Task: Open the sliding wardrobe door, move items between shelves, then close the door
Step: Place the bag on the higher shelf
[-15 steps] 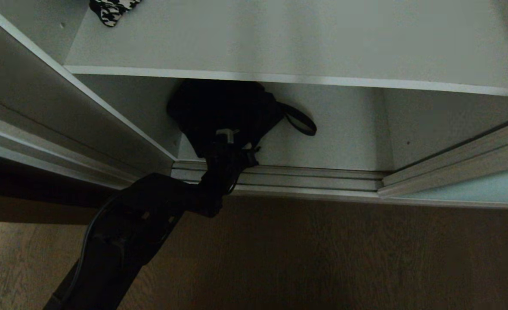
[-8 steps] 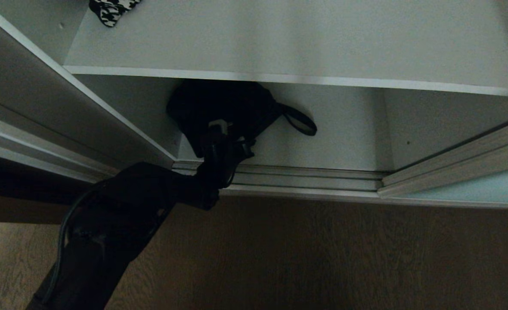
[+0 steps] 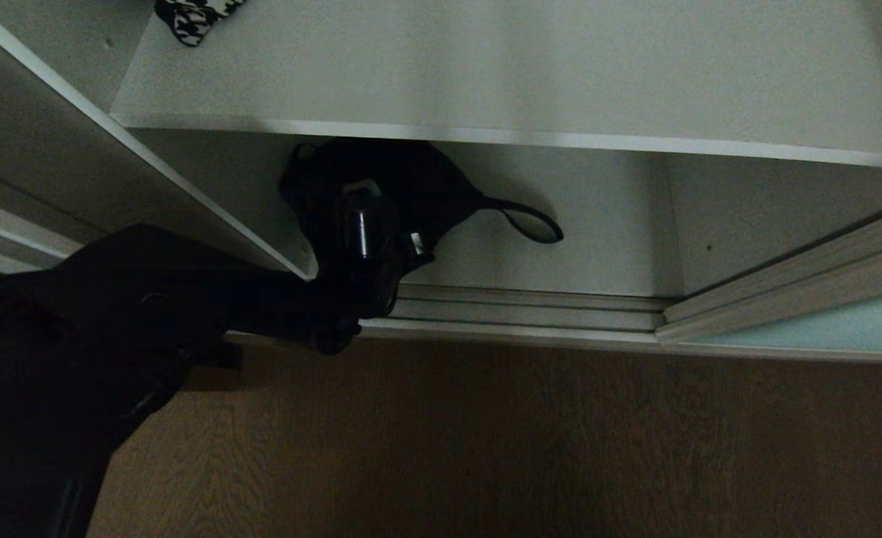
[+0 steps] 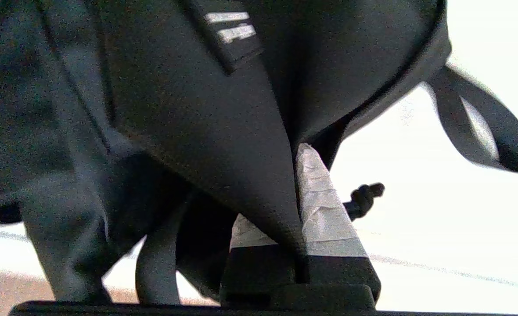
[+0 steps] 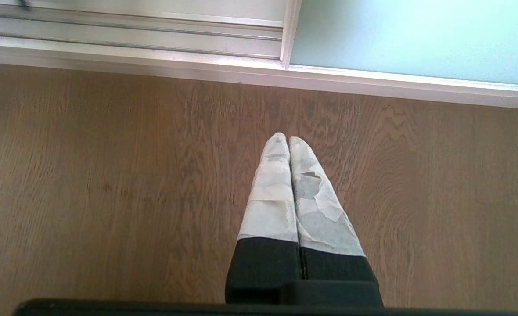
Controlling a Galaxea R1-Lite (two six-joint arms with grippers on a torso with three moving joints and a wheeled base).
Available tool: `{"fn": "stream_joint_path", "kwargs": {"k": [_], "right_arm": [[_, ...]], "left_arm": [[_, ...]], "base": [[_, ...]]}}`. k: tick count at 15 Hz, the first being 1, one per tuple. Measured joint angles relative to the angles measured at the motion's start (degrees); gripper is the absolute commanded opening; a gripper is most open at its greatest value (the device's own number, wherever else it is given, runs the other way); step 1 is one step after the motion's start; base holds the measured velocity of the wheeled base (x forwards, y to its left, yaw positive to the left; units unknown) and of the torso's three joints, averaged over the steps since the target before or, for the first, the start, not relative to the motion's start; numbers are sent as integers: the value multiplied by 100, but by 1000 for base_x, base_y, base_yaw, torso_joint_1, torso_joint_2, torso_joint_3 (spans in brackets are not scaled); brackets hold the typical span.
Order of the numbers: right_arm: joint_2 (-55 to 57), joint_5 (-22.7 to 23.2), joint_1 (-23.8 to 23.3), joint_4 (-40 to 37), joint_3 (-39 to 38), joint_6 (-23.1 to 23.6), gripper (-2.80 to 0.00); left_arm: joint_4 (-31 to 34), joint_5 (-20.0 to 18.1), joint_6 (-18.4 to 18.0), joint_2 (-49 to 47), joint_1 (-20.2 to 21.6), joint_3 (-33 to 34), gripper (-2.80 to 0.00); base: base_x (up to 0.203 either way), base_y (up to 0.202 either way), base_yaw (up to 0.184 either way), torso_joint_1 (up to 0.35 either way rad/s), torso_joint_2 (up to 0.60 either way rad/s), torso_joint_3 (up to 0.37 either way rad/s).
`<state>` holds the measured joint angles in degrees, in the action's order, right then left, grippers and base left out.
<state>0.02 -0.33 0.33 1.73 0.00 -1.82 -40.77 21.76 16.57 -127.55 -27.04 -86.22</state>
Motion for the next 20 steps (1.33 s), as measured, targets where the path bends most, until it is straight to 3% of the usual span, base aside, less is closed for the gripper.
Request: {"fn": "stream_joint_path", "kwargs": {"k": [2, 5, 11, 16, 20], "right_arm": [[0, -1, 0, 0, 0, -1, -280], [0, -2, 0, 2, 0, 0, -280], [0, 0, 0, 0, 0, -1, -280], [0, -2, 0, 0, 0, 0, -280], [0, -2, -2, 0, 0, 0, -280]], "left_arm": [[44, 104, -1, 431, -124, 504, -280], [3, 584, 0, 915, -269, 1025, -280], [53, 632, -34, 1724, -354, 1764, -280], [93, 689, -70, 2787, -587, 2846, -280], [533, 848, -117, 3616, -789, 3301, -280]], "base": [[0, 0, 0, 0, 0, 0], [0, 0, 0, 0, 0, 0], [0, 0, 0, 0, 0, 0], [0, 0, 0, 0, 0, 0], [0, 0, 0, 0, 0, 0]]}}
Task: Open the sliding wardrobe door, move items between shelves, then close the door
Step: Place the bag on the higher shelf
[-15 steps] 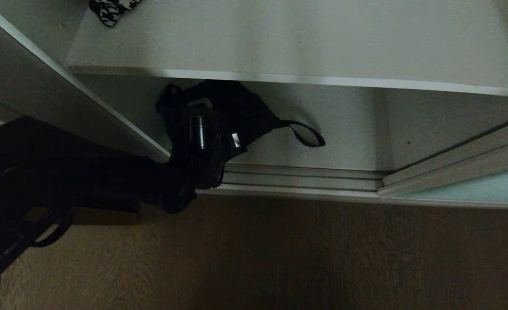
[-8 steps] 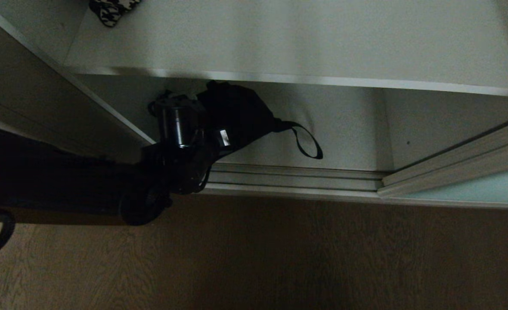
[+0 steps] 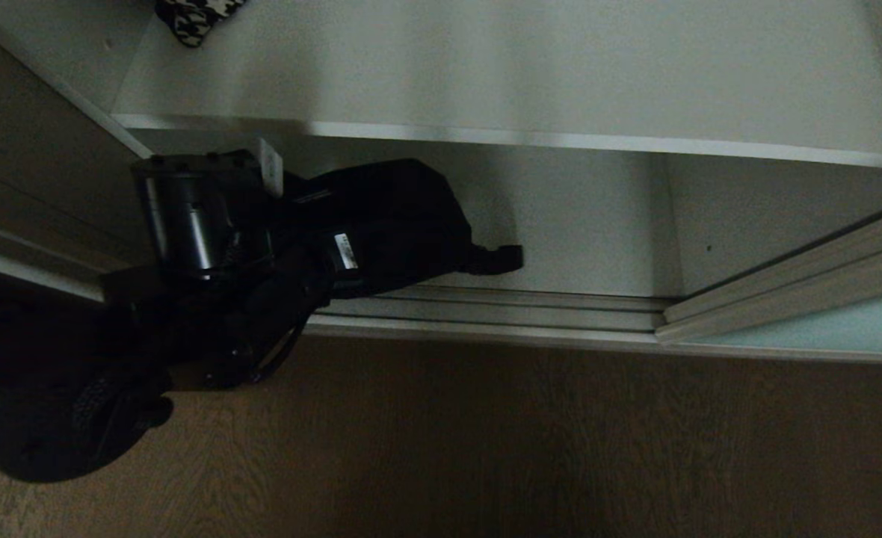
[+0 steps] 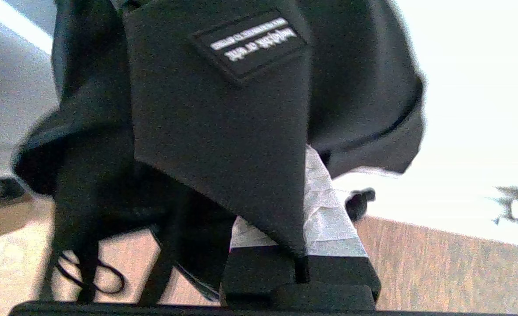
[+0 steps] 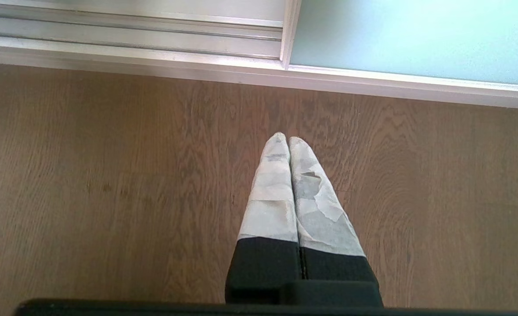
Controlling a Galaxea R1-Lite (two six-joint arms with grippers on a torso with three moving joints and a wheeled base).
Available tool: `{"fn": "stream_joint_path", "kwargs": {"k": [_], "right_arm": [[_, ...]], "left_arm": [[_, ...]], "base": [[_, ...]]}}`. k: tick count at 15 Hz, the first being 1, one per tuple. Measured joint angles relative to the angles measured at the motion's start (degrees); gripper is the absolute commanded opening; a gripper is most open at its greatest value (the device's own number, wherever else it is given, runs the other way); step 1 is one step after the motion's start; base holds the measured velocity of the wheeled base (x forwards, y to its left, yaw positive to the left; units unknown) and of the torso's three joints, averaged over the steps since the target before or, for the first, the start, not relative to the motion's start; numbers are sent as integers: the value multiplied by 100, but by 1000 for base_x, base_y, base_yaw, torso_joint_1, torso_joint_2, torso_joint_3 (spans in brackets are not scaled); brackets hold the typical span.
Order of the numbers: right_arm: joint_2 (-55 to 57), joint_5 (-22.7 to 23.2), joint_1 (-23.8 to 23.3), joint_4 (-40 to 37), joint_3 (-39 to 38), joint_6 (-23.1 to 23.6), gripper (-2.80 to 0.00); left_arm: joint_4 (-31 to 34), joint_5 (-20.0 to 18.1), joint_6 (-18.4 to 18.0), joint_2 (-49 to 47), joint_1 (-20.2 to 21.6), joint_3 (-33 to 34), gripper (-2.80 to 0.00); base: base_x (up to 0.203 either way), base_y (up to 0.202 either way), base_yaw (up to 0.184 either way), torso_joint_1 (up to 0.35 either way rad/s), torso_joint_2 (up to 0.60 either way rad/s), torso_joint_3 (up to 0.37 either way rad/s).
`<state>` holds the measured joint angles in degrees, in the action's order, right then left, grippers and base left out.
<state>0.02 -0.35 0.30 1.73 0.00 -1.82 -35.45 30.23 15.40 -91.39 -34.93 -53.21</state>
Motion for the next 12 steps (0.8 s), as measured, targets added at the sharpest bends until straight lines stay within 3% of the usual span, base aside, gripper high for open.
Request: {"fn": "stream_joint_path", "kwargs": {"k": [6, 12], "right_arm": [[0, 2, 2, 0, 0, -1, -280], [0, 2, 2, 0, 0, 2, -280]], "left_arm": [[652, 313, -122, 1217, -297, 592, -280], [1088, 558, -1048, 2475, -296, 1154, -280]], "base": [[0, 0, 0, 0, 0, 0], [0, 0, 0, 0, 0, 0]]}}
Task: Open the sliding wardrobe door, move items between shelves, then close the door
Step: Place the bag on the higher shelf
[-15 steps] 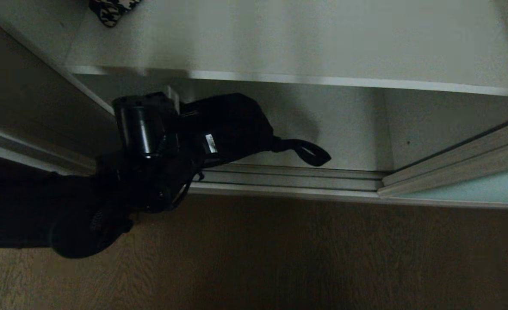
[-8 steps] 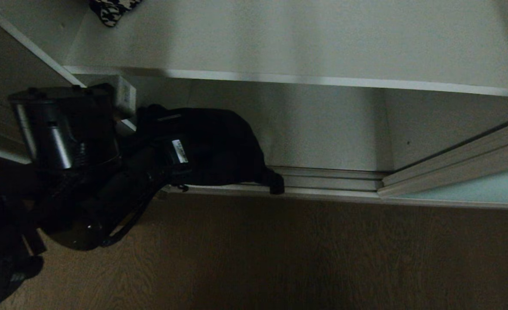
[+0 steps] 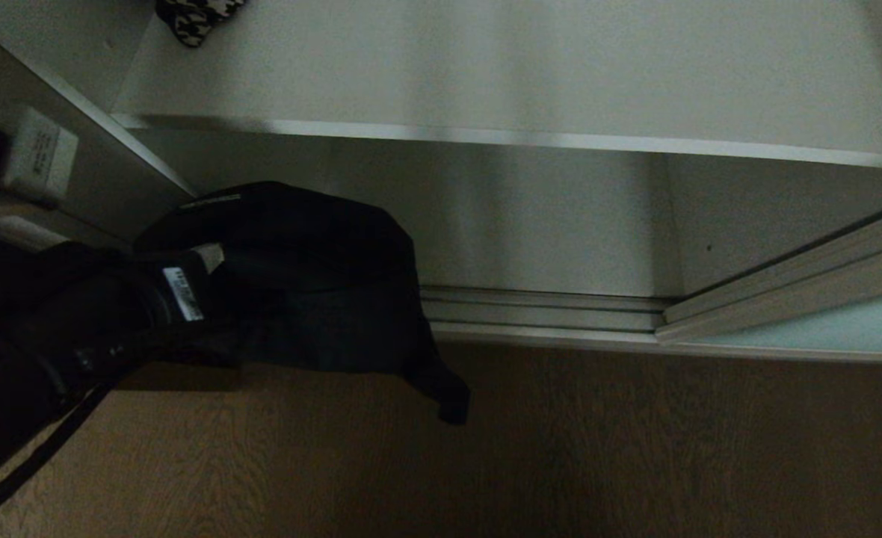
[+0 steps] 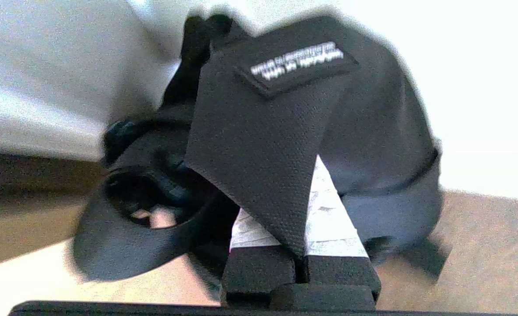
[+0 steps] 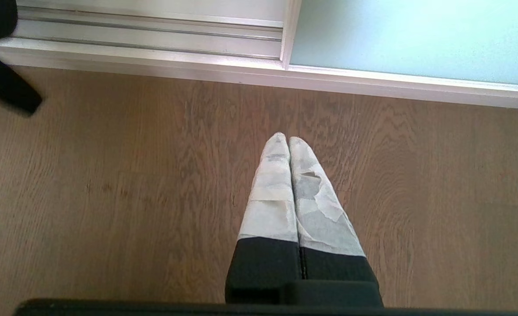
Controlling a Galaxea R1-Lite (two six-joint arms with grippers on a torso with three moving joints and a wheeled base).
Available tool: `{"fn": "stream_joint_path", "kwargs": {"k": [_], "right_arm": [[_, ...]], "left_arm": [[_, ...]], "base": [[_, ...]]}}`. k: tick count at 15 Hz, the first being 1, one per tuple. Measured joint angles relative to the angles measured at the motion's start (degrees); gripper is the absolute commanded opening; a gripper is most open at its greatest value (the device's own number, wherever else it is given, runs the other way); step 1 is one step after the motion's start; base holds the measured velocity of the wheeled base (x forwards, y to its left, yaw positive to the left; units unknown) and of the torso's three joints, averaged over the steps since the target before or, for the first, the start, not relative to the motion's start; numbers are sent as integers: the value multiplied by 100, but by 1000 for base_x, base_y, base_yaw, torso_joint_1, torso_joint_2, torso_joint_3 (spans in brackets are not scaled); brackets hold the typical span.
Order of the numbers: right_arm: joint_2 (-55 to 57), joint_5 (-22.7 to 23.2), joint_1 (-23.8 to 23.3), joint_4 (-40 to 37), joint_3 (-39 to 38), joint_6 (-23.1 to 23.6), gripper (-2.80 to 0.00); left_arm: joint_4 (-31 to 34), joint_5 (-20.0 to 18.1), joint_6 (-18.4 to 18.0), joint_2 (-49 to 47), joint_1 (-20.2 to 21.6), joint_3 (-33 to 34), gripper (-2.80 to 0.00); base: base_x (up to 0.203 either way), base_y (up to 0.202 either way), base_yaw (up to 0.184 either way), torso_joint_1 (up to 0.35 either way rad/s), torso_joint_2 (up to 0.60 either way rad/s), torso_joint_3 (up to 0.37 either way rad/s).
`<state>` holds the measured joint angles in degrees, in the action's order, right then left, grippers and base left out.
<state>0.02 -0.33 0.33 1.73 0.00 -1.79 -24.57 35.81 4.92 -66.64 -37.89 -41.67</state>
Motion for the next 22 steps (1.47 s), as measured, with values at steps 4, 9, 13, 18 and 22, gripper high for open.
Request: {"fn": "stream_joint_path", "kwargs": {"k": [4, 9, 13, 18, 22], "right_arm": [[0, -2, 0, -2, 0, -2, -280], [0, -1, -2, 2, 0, -2, -280], [0, -2, 0, 1, 0, 0, -280], [0, -2, 0, 2, 0, -5, -280], [0, -2, 0, -1, 0, -5, -280]], "left_arm": [[494, 36, -100, 725, 79, 524, -280], [627, 56, -381, 1157, 781, 607, -280], [613, 62, -544, 1346, 1370, 677, -280], [616, 63, -671, 1602, 1910, 864, -280], [594, 26, -879, 1678, 1942, 780, -280]], "base": [[0, 0, 0, 0, 0, 0], [0, 0, 0, 0, 0, 0], [0, 0, 0, 0, 0, 0], [0, 0, 0, 0, 0, 0], [0, 0, 0, 0, 0, 0]]}}
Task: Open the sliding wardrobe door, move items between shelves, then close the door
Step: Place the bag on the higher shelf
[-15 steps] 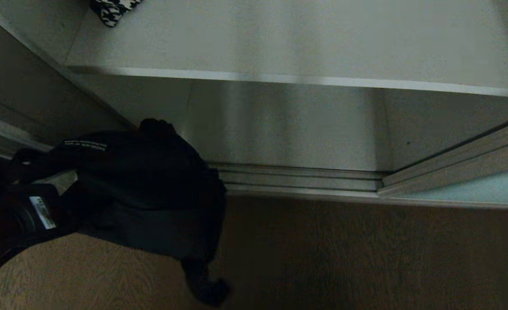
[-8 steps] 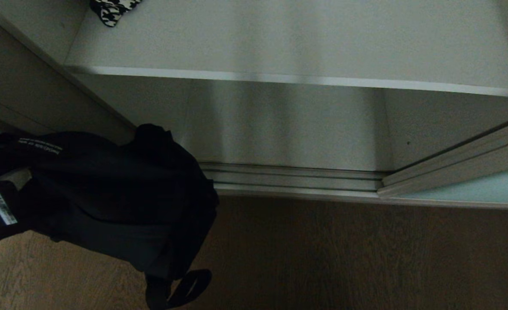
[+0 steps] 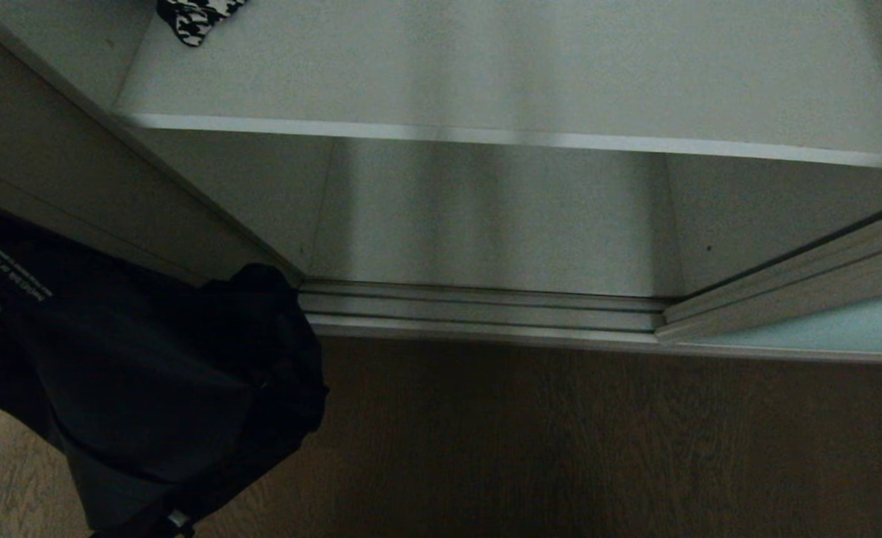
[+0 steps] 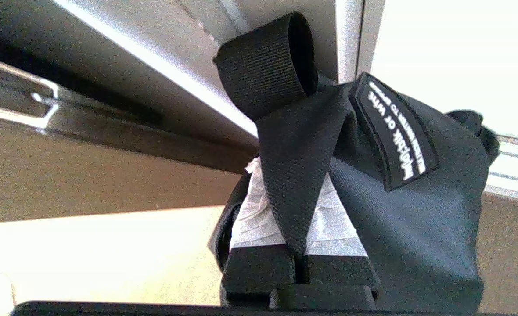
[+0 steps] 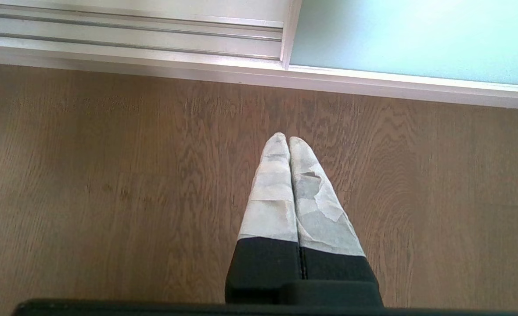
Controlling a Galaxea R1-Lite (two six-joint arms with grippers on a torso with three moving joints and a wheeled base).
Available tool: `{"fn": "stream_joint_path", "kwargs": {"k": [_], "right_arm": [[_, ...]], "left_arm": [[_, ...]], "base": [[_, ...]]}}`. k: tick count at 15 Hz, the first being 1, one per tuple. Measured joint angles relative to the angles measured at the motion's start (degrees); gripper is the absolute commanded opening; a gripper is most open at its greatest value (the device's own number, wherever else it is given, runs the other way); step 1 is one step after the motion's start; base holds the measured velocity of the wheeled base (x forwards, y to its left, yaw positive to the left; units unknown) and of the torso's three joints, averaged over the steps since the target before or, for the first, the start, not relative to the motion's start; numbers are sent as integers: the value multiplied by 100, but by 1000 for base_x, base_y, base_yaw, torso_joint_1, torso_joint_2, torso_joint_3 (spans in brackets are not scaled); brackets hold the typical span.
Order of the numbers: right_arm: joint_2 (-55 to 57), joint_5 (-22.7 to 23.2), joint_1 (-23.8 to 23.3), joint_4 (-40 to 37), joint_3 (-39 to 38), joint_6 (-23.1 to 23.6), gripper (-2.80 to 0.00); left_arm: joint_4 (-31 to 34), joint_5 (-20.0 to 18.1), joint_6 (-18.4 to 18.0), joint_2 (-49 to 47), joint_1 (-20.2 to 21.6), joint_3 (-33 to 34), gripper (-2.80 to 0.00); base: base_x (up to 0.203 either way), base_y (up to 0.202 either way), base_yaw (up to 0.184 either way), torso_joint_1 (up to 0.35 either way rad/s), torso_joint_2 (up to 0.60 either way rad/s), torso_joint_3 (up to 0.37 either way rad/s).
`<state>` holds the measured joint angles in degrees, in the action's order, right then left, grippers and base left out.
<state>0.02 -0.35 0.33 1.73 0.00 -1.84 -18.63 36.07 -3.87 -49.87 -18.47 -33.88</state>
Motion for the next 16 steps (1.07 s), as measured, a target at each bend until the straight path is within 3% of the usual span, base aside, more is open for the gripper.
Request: {"fn": "stream_joint_path", "kwargs": {"k": [6, 16], "right_arm": [[0, 2, 0, 1, 0, 2, -280], [0, 2, 0, 1, 0, 0, -280]], "left_arm": [[-27, -415, -23, 7, -7, -27, -280], [-28, -428, -28, 50, -10, -55, -280]], "base": [[0, 0, 0, 0, 0, 0], [0, 0, 0, 0, 0, 0]]}}
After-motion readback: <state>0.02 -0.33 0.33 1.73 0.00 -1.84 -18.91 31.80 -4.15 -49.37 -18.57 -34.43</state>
